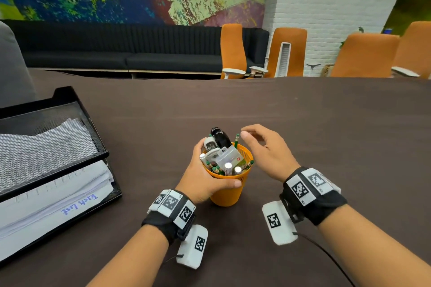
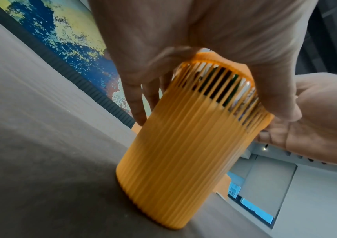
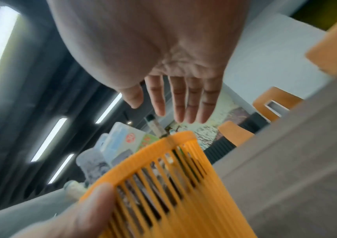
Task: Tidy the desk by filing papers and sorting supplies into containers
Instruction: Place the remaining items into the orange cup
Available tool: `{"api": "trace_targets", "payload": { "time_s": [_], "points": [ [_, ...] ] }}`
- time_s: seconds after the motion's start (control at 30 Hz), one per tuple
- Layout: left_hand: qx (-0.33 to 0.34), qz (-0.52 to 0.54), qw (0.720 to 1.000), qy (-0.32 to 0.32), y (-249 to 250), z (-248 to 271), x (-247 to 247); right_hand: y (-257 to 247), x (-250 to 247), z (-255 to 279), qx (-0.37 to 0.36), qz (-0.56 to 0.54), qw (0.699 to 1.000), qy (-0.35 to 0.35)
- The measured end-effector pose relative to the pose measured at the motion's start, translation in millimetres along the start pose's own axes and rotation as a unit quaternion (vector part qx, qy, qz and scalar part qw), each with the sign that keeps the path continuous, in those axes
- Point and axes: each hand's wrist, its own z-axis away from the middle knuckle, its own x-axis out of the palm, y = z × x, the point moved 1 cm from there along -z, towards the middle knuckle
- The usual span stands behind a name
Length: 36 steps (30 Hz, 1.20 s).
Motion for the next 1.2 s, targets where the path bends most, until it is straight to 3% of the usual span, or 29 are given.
{"api": "trace_targets", "payload": {
  "time_s": [0.17, 0.33, 0.43, 0.57, 0.73, 0.9, 1.0, 1.2],
  "points": [
    [-0.037, -0.043, 0.998, -0.007, -9.1, 2.9, 3.9, 26.9, 13.6, 14.8, 0.165, -0.069, 0.980, -0.085],
    [-0.069, -0.044, 0.997, -0.011, -20.2, 10.0, 9.3, 23.9, 19.5, 33.7, 0.245, -0.157, 0.953, -0.082],
    [-0.083, -0.032, 0.996, 0.013, -21.4, 14.7, 10.8, 21.4, 23.8, 46.2, 0.257, -0.190, 0.945, -0.070],
    [-0.079, -0.041, 0.995, 0.035, -17.1, 31.0, 11.8, 23.7, 28.4, 62.5, 0.252, -0.218, 0.942, -0.048],
    [-0.067, -0.033, 0.997, 0.016, -14.7, 45.3, 21.9, 36.8, 35.2, 87.1, 0.219, -0.227, 0.937, -0.150],
    [-0.056, 0.016, 0.998, -0.013, -4.6, 53.4, 11.6, 23.5, 35.0, 91.9, 0.175, -0.227, 0.951, -0.117],
    [-0.027, 0.014, 1.000, 0.001, 20.1, 58.1, -18.2, -7.6, 35.5, 76.2, 0.119, -0.205, 0.964, -0.121],
    [-0.002, -0.026, 0.993, 0.114, 89.5, 78.2, -126.4, -114.7, 76.3, 20.3, 0.008, -0.135, 0.971, -0.197]
  ]
}}
